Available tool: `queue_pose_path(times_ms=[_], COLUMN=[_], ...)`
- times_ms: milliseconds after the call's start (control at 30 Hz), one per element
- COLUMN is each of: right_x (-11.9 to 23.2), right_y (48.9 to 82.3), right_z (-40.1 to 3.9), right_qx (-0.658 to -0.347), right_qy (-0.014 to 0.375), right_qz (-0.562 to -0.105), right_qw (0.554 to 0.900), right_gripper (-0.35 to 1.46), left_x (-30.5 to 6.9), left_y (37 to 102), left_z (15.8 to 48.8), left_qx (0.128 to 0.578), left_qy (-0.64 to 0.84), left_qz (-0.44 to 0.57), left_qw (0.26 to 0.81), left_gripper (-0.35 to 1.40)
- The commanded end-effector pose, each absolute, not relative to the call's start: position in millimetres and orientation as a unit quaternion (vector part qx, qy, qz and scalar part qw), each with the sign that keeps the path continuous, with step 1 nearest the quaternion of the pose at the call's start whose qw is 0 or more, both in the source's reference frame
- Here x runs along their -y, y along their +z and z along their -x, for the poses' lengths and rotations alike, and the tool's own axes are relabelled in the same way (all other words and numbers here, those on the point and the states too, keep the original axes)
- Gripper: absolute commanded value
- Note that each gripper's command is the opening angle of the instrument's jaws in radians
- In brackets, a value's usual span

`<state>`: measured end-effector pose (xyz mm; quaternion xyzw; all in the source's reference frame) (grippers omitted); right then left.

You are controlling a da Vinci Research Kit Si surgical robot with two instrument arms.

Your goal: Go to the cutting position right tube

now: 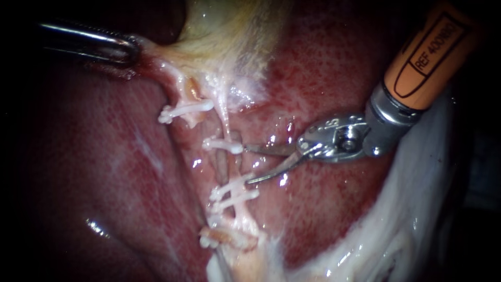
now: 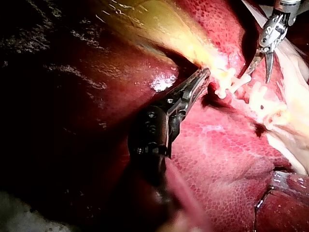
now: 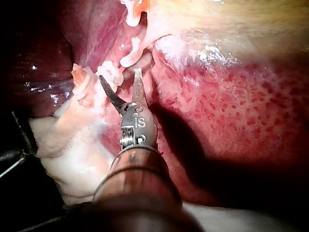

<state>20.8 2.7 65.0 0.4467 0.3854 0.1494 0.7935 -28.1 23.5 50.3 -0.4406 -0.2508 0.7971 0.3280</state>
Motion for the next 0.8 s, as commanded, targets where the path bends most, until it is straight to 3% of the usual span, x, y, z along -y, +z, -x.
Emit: queue_pose_path(times_ms=[33,400,600,800], right_x=[-2.6,-1.4,-1.0,-1.1], right_y=[65.1,66.2,66.2,66.2], right_z=[-21.0,-23.2,-24.3,-25.1], right_qx=[-0.384,-0.372,-0.393,-0.44], right_qy=[0.149,0.155,0.156,0.153], right_qz=[-0.45,-0.466,-0.493,-0.524], right_qw=[0.793,0.788,0.76,0.713], right_gripper=[1.43,1.43,1.43,1.43], left_x=[-23.5,-23.5,-23.5,-23.5], left_y=[50.3,50.3,50.3,50.3], left_z=[28.1,28.1,28.1,28.1], left_qx=[0.251,0.251,0.251,0.251], left_qy=[0.797,0.797,0.797,0.797], left_qz=[0.44,0.44,0.44,0.44], left_qw=[0.328,0.328,0.328,0.328], left_gripper=[-0.35,-0.35,-0.35,-0.35])
